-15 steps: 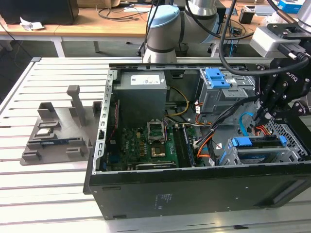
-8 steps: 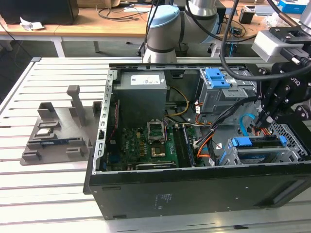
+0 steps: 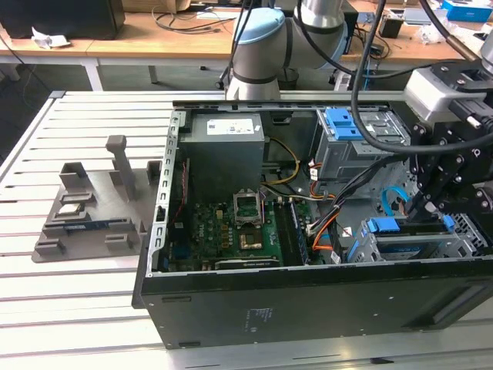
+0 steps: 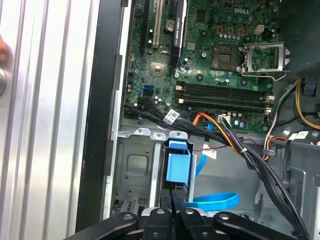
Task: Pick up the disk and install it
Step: 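Insert the second disk wire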
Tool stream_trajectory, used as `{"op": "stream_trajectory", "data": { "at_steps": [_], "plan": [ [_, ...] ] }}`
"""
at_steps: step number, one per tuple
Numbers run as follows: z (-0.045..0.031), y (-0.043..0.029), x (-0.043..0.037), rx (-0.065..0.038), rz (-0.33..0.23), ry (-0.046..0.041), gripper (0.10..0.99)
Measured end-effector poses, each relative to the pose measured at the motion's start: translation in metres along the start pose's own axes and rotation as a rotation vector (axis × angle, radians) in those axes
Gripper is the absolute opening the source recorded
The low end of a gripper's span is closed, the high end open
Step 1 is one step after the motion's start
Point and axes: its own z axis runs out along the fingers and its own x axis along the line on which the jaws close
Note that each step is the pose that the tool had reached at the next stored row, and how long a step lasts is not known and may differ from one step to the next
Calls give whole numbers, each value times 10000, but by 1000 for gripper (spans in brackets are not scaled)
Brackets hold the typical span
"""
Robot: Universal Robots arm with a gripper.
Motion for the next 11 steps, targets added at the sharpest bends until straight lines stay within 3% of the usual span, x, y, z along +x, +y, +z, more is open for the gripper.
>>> {"op": "stream_trajectory", "data": {
  "at_steps": [7,8,10,11],
  "plan": [
    [91,-71,37,-8,41,30,153],
    [104,-87,35,-11,42,51,153],
    [142,-130,-62,-24,47,191,153],
    [143,-132,-39,-25,81,199,153]
  ]
}}
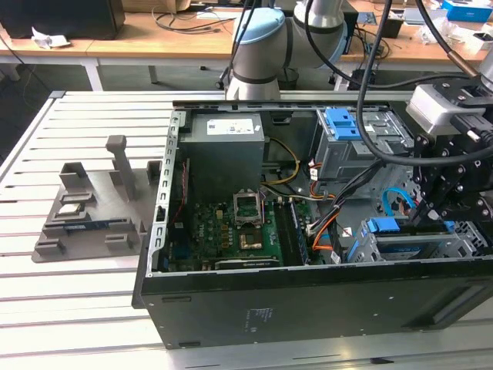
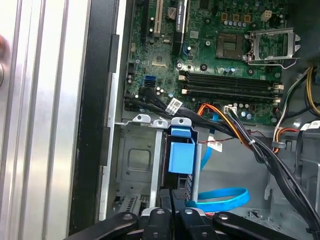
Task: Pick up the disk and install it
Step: 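Insert the second disk wire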
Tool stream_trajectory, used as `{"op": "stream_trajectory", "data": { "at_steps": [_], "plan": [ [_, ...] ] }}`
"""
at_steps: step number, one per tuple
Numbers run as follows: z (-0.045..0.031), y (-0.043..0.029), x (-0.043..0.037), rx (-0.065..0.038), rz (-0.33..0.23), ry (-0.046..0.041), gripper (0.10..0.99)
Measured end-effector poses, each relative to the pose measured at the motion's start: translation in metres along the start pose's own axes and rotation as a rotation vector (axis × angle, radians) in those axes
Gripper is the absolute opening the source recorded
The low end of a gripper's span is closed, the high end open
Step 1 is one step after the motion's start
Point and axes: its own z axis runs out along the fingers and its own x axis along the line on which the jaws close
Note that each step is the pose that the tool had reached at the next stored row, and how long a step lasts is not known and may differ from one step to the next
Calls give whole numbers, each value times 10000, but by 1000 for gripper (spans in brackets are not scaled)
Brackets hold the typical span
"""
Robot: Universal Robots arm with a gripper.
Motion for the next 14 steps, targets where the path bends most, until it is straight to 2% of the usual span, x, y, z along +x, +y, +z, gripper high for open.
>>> {"op": "stream_trajectory", "data": {
  "at_steps": [4,11,14],
  "plan": [
    [5,-8,-19,-2,17,4,153],
    [17,-23,-161,-8,24,32,153],
    [25,-44,-166,-11,25,34,153]
  ]
}}
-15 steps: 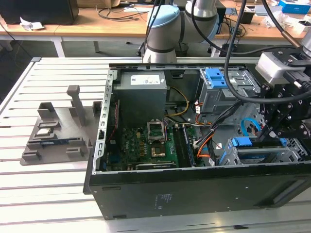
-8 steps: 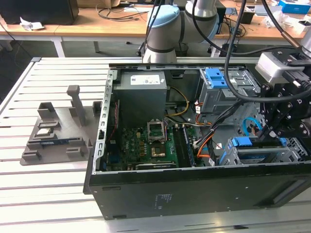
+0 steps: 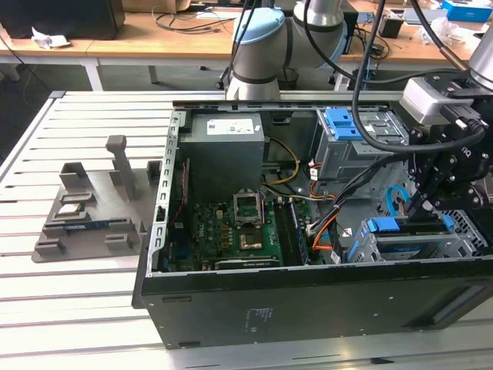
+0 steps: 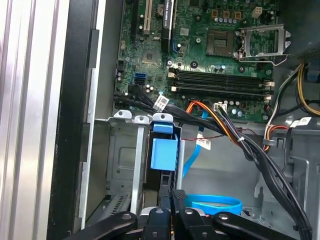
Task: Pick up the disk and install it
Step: 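Insert the second disk wire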
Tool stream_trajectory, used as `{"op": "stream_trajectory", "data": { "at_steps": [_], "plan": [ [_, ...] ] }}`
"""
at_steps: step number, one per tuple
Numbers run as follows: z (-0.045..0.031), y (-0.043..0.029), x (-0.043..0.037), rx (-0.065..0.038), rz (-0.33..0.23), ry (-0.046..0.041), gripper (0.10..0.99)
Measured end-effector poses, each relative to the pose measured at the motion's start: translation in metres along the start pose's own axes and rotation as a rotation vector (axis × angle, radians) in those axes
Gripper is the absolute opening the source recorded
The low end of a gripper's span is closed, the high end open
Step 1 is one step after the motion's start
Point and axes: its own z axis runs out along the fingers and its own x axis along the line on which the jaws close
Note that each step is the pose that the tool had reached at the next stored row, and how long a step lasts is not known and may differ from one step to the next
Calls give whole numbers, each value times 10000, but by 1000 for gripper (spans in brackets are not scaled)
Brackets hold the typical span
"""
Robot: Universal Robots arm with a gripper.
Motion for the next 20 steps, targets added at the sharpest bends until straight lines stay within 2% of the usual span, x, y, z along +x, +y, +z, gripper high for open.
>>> {"op": "stream_trajectory", "data": {
  "at_steps": [6,7,9,12,13,15,16,17,18,20],
  "plan": [
    [0,-4,1,-1,0,0,165],
    [-1,-4,1,0,0,1,286],
    [-79,-2,-12,-1,0,8,286],
    [-240,0,-63,-5,2,53,275],
    [-323,1,-91,-8,4,100,208],
    [-417,3,-118,-13,6,145,106],
    [-507,5,-136,-15,7,179,106],
    [-653,10,-143,-17,8,199,106],
    [-717,12,-142,-17,8,198,106],
    [-721,12,-143,-17,8,199,106]
  ]
}}
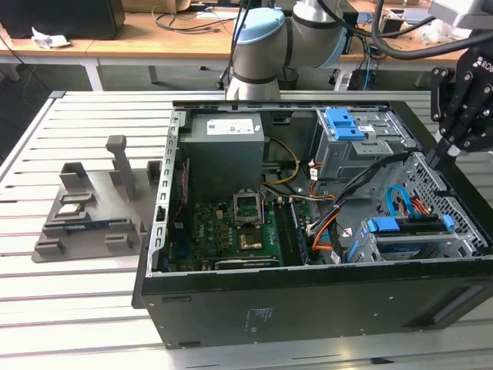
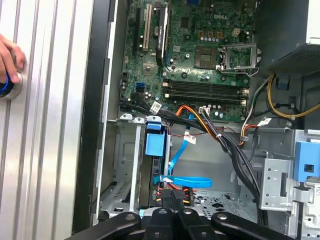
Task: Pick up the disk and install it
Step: 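Insert the second disk wire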
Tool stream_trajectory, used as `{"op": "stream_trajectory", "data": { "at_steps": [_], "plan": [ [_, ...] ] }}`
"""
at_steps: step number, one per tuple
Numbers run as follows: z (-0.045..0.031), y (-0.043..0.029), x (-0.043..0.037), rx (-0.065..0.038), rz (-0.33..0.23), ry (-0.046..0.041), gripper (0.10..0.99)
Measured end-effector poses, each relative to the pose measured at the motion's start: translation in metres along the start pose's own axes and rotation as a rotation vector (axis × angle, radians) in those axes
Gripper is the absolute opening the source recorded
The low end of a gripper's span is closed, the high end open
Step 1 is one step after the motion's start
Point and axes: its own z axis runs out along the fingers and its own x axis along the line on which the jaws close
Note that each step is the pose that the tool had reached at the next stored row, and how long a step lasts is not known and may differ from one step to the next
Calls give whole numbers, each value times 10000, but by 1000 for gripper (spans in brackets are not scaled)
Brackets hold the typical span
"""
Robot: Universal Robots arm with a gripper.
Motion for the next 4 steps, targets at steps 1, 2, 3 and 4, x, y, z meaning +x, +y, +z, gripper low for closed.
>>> {"op": "stream_trajectory", "data": {
  "at_steps": [1,2,3,4],
  "plan": [
    [-2,0,0,0,0,1,106],
    [-3,0,0,0,0,1,106],
    [-4,0,0,0,0,1,106],
    [-4,0,0,0,0,1,106]
  ]
}}
